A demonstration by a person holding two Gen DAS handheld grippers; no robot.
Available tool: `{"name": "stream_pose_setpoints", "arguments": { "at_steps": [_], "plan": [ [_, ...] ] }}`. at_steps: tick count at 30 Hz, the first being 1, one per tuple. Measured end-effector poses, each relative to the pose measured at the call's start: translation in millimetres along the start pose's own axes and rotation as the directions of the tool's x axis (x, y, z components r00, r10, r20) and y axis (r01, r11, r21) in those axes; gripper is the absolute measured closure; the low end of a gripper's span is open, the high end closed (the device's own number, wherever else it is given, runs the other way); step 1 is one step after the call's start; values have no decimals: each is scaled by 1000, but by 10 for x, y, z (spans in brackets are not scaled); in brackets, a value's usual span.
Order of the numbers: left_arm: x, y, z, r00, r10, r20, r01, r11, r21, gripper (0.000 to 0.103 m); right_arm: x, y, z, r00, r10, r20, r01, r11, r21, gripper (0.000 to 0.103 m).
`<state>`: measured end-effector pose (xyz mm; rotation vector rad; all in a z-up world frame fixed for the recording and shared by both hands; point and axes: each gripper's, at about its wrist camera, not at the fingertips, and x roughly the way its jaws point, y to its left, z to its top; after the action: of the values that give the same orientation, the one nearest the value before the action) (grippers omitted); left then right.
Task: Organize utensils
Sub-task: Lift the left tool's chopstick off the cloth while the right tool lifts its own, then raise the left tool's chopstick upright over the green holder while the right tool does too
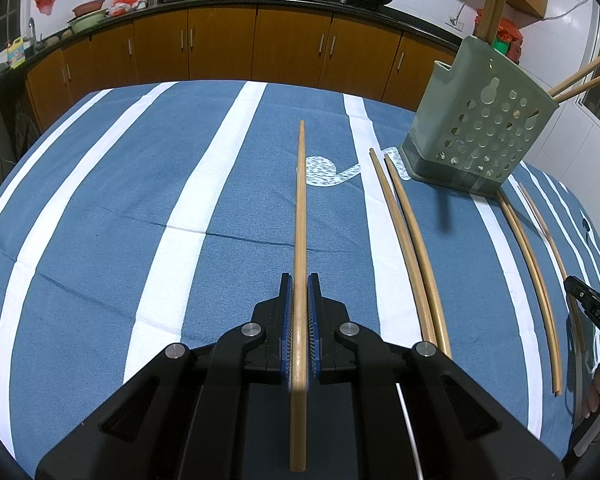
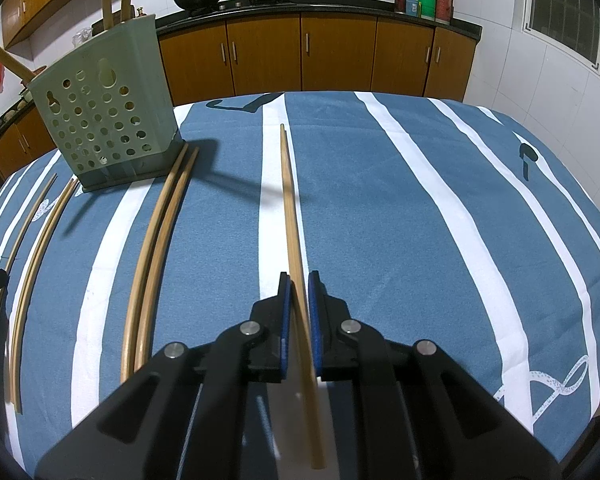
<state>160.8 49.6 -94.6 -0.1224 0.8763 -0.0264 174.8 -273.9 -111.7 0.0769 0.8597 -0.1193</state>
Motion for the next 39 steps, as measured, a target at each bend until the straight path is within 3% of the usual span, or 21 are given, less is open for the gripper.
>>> {"name": "stream_pose_setpoints", "arguments": {
  "at_steps": [22,25,31,39],
  "plan": [
    [-76,-75,-99,999,35,-4,-35,997,63,95,-86,-11,-73,1000,11,-7,-12,1000,-20,95],
    [-130,-49,-78,1000,19,0,-19,998,53,95,-202,-40,-26,1000,19,23,-18,1000,-5,95],
    [-473,-23,139,994,-20,106,17,999,27,95,-618,-116,202,988,29,153,-32,999,19,95],
    [-964,-74,467,962,-73,265,72,997,14,95,-1006,-161,426,960,37,279,-51,998,41,95]
  ]
}}
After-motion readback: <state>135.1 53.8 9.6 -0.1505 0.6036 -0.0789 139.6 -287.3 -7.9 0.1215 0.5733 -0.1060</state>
